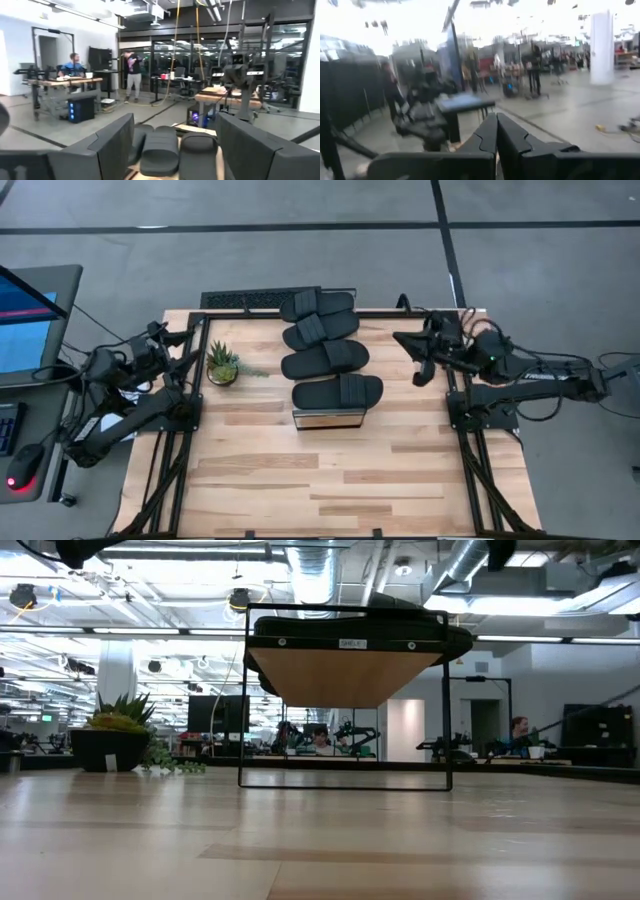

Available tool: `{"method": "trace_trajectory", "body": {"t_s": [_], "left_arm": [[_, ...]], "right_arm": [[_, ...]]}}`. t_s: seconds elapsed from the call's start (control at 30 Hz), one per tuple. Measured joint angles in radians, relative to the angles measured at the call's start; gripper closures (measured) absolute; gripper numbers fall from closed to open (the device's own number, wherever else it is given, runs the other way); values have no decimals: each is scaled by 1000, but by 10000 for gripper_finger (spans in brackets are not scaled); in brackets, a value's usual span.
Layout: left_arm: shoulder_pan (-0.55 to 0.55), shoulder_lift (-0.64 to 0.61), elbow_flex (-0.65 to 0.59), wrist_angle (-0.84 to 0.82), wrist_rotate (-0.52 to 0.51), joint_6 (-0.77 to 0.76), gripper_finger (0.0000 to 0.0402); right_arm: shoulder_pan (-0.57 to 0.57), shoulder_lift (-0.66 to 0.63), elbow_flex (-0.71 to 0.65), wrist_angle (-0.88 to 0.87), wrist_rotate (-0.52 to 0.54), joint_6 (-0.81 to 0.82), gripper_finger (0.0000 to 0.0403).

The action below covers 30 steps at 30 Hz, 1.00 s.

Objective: Pick and place slides into the shelf
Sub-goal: Return to Home Position

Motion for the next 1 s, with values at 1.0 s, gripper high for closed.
{"method": "trace_trajectory", "body": {"t_s": [1.0], "left_arm": [[0,1,-382,326,252,-319,136]], "right_arm": [[178,-345,-574,302,-51,105,403]]}}
